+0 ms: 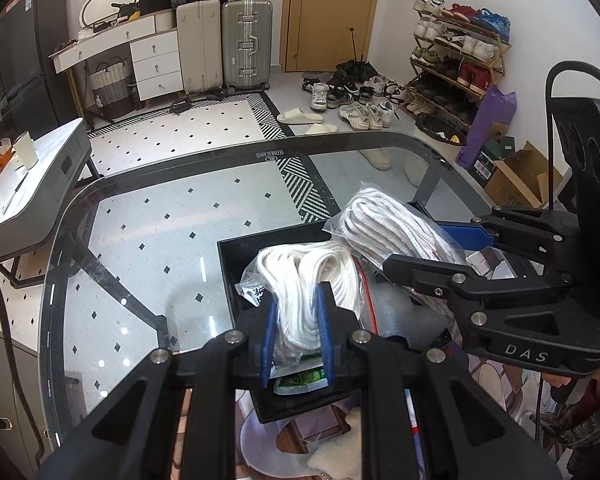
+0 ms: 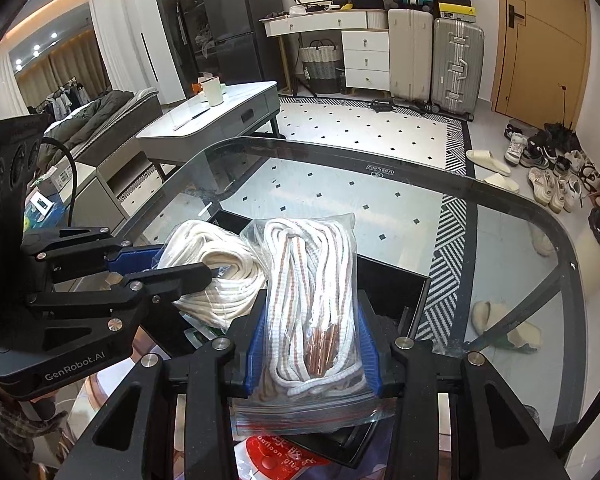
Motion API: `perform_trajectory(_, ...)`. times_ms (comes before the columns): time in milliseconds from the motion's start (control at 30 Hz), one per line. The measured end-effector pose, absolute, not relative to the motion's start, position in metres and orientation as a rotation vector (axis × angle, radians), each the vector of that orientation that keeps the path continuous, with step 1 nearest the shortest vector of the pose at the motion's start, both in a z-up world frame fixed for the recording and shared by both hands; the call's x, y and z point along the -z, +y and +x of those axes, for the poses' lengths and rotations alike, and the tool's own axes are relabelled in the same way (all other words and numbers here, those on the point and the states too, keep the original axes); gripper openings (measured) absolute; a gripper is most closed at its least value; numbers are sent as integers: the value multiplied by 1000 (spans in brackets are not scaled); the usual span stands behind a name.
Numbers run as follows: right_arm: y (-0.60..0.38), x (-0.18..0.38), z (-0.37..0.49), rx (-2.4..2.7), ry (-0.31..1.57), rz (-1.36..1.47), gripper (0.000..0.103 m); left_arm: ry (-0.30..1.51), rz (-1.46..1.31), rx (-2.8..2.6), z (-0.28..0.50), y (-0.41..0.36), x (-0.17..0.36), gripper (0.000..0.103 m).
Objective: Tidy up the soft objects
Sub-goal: 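Lower both rope bags into the black box and open both grippers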
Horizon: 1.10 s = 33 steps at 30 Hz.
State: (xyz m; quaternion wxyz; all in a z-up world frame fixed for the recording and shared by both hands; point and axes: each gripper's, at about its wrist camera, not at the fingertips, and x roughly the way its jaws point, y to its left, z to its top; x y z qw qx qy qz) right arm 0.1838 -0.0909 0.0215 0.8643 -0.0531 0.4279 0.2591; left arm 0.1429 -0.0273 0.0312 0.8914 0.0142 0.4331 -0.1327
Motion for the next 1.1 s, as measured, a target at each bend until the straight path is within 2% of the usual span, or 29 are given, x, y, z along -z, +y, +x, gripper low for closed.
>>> perform_trajectory(567,-77,3,192,-558,939,-129,40,944,48,265,147,-32,-13,17)
perform_trajectory(733,-79,3,188,-560,931,-117,40,948,52,275,145,-31,-16,20)
perform_trajectory(867,-85,-6,183,-570,916,-104,42,943,57,269,143,-30,-18,26)
perform_trajectory(1000,-92,-17,175,-571,887,-92,52,932,51,277,139,-30,-21,44)
perform_trajectory(1067,-95,-22,173,-563,877,-85,59,924,52,277,136,-30,-23,47)
perform_trajectory(1100,-98,-24,172,-559,870,-79,66,920,51,277,135,-30,-25,48)
